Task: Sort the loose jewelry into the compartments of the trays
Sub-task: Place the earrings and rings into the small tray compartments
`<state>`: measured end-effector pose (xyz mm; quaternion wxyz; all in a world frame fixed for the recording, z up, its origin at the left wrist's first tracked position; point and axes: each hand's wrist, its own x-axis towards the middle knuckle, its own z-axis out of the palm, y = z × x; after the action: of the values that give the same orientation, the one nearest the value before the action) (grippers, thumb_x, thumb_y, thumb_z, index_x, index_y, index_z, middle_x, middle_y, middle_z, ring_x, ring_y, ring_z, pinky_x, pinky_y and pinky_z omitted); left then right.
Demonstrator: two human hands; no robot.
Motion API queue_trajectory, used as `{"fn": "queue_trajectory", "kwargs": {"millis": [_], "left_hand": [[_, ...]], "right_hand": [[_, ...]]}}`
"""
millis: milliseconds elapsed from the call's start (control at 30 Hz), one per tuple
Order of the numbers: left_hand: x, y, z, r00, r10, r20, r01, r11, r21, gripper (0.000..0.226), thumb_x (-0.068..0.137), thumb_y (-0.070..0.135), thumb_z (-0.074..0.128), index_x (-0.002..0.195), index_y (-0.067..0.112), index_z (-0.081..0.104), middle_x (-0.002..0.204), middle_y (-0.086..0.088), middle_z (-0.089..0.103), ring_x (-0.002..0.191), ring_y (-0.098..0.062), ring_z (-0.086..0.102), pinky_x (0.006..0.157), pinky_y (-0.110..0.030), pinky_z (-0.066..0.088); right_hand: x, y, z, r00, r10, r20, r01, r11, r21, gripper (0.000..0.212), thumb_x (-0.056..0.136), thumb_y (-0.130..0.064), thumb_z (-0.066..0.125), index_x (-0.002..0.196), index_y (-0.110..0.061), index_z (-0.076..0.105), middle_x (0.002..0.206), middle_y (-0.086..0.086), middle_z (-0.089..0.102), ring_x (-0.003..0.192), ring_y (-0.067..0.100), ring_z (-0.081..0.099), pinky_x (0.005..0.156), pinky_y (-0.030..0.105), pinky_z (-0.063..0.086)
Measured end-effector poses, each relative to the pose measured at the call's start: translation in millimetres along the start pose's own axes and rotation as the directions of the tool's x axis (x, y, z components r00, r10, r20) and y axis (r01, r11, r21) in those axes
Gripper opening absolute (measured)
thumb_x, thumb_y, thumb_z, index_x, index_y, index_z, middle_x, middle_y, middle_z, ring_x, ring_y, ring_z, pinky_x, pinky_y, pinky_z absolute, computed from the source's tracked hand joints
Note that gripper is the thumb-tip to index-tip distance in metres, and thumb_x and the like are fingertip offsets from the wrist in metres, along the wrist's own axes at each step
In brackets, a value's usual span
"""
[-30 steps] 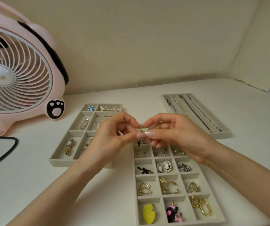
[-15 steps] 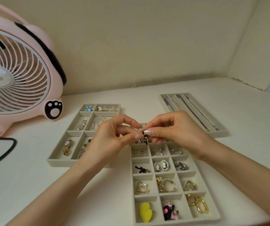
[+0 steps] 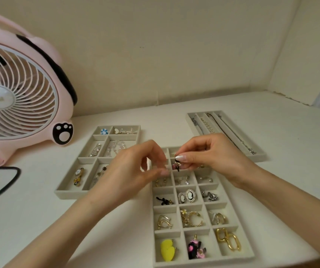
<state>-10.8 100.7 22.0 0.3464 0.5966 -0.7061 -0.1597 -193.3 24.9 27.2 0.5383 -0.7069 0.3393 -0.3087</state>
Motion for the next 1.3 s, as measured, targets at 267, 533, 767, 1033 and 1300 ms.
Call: {"fn": "queue_trajectory", "kwargs": {"millis": [267,533,767,1033,1300], "left_hand": [[-7,2,10,0.936,0.098,0.339,-0.204,0.934,0.293,0.012,0.081,0.023,0.069,0.086,0.034,0.068,0.082,0.018,0.047,0.086,0.005,0.040,0.071,-0.010,0.033],[-4,2,12,0.926,0.108,0.361,-0.226,0.926,0.302,0.005,0.080,0.032,0.069,0.082,0.034,0.066,0.083,0.014,0.048,0.086,0.002,0.041,0.068,-0.013,0.035],[-6,0,1,0.939,0.072,0.337,-0.146,0.969,0.199,0.006,0.077,0.032,0.073,0.078,0.035,0.067,0.082,0.015,0.052,0.086,0.002,0.046,0.070,-0.011,0.034],[-9,2,11,0.944,0.082,0.320,-0.173,0.948,0.267,0.006,0.079,0.034,0.070,0.085,0.034,0.070,0.078,0.018,0.047,0.083,0.011,0.040,0.064,-0.008,0.030],[-8,0,9,0.961,0.084,0.263,-0.143,0.966,0.217,0.001,0.079,0.031,0.067,0.079,0.030,0.066,0.082,0.014,0.052,0.082,0.001,0.047,0.072,-0.017,0.039]], "right_hand": [[-7,5,-7,1.000,-0.007,-0.026,0.009,0.999,0.051,0.008,0.079,0.003,0.068,0.087,0.003,0.069,0.070,0.012,0.070,0.062,0.016,0.067,0.059,0.021,0.056],[-10,3,-5,1.000,-0.014,-0.011,0.015,0.997,0.071,0.008,0.078,0.003,0.069,0.086,0.003,0.069,0.071,0.011,0.070,0.064,0.016,0.067,0.059,0.021,0.056],[-13,2,-4,1.000,-0.018,0.006,0.018,0.997,0.069,0.006,0.079,0.001,0.069,0.085,0.000,0.069,0.068,0.006,0.070,0.064,0.015,0.067,0.058,0.021,0.055],[-16,2,-3,1.000,-0.028,0.011,0.028,0.997,0.068,0.007,0.080,0.003,0.068,0.087,0.003,0.068,0.066,0.006,0.069,0.062,0.015,0.067,0.059,0.021,0.056],[-18,1,-3,0.999,-0.031,0.013,0.030,0.997,0.068,0.007,0.080,0.004,0.067,0.087,0.005,0.067,0.066,0.007,0.068,0.061,0.014,0.066,0.058,0.021,0.055]]}}
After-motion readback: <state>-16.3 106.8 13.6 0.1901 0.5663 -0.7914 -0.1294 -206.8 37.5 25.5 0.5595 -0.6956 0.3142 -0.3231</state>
